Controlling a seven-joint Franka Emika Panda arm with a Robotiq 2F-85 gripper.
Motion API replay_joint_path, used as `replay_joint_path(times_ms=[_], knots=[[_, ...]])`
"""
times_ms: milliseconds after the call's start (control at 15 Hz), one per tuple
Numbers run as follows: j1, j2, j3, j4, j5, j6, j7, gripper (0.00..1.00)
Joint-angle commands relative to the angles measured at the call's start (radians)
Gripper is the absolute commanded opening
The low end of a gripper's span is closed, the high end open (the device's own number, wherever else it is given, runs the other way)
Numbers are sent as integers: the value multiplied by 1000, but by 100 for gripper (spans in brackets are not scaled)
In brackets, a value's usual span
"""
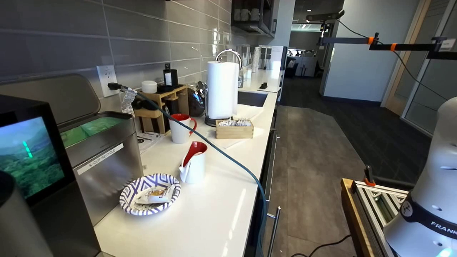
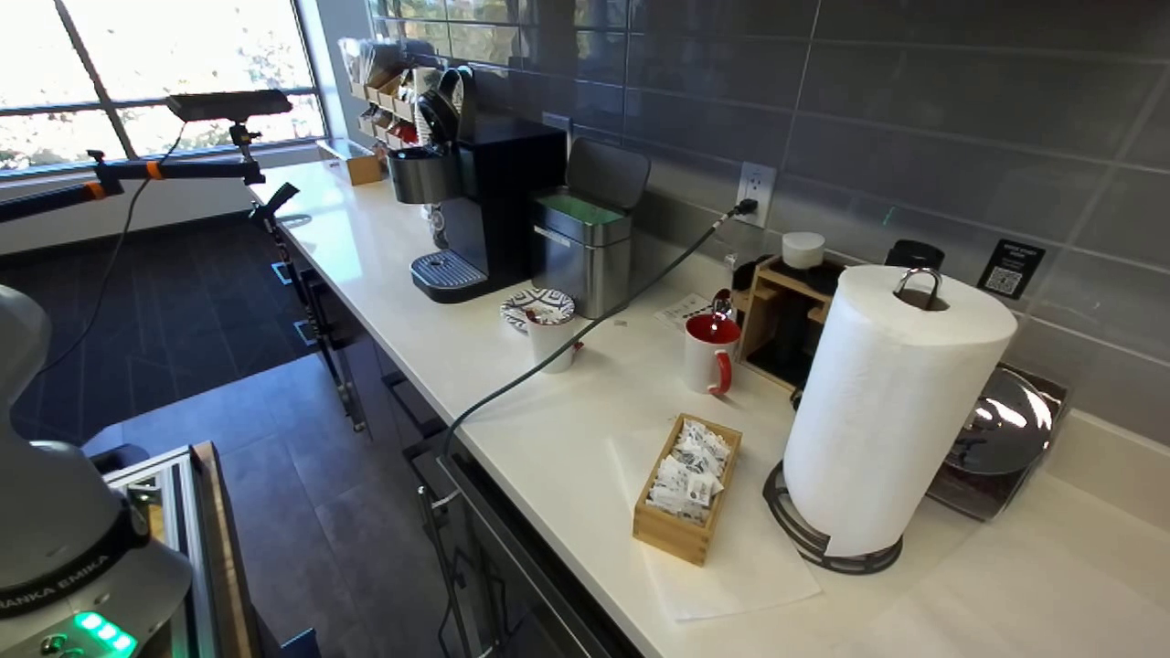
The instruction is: Put the coffee pod in the top cabinet
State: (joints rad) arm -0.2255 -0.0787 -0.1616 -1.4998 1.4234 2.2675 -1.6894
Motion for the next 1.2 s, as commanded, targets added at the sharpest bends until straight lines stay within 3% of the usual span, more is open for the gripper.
replay_joint_path(times_ms=[0,600,1133], knots=[[32,1,4,11,-64,76,42,28],[68,56,42,89,-164,222,106,28],[71,129,57,178,-265,238,159,28]])
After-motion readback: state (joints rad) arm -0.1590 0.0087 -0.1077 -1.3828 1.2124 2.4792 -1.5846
